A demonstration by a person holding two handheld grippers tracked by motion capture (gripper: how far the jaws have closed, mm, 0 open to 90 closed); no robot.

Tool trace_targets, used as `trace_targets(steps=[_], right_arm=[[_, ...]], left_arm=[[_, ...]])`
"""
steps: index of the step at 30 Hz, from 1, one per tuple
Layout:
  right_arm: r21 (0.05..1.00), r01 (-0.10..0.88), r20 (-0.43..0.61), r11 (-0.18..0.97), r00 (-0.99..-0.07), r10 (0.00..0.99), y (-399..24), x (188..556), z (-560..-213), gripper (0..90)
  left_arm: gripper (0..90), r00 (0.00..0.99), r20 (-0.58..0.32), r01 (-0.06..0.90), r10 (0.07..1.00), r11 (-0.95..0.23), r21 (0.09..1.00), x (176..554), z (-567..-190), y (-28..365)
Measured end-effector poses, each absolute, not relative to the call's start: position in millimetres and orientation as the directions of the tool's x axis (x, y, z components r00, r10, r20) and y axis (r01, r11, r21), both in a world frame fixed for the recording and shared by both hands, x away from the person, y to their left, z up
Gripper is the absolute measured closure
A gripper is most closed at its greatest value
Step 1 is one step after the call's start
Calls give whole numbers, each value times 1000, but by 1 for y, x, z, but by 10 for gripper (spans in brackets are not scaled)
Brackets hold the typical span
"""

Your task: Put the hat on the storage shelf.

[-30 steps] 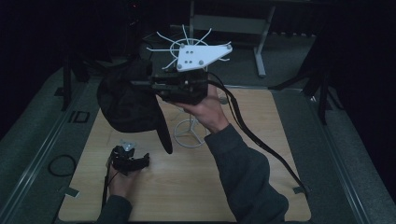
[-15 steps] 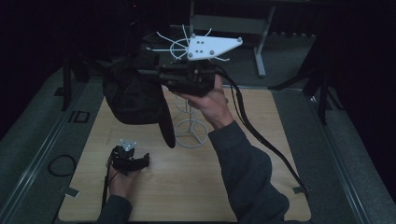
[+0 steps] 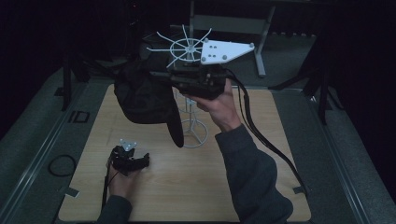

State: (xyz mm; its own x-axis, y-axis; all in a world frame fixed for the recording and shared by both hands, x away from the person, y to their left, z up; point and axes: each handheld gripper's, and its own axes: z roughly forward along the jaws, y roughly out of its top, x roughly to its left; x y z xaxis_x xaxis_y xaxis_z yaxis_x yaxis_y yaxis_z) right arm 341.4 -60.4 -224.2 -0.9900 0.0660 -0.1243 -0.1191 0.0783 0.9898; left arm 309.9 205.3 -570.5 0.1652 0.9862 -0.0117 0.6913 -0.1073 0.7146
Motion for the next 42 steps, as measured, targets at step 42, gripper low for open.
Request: trace_targets(steps=[42], right_arm=[[993,31,13,113,-987,158,-117,364,-318,836]], left_arm=[[152,169,-9,692,986,-112,713,310,-570,206]])
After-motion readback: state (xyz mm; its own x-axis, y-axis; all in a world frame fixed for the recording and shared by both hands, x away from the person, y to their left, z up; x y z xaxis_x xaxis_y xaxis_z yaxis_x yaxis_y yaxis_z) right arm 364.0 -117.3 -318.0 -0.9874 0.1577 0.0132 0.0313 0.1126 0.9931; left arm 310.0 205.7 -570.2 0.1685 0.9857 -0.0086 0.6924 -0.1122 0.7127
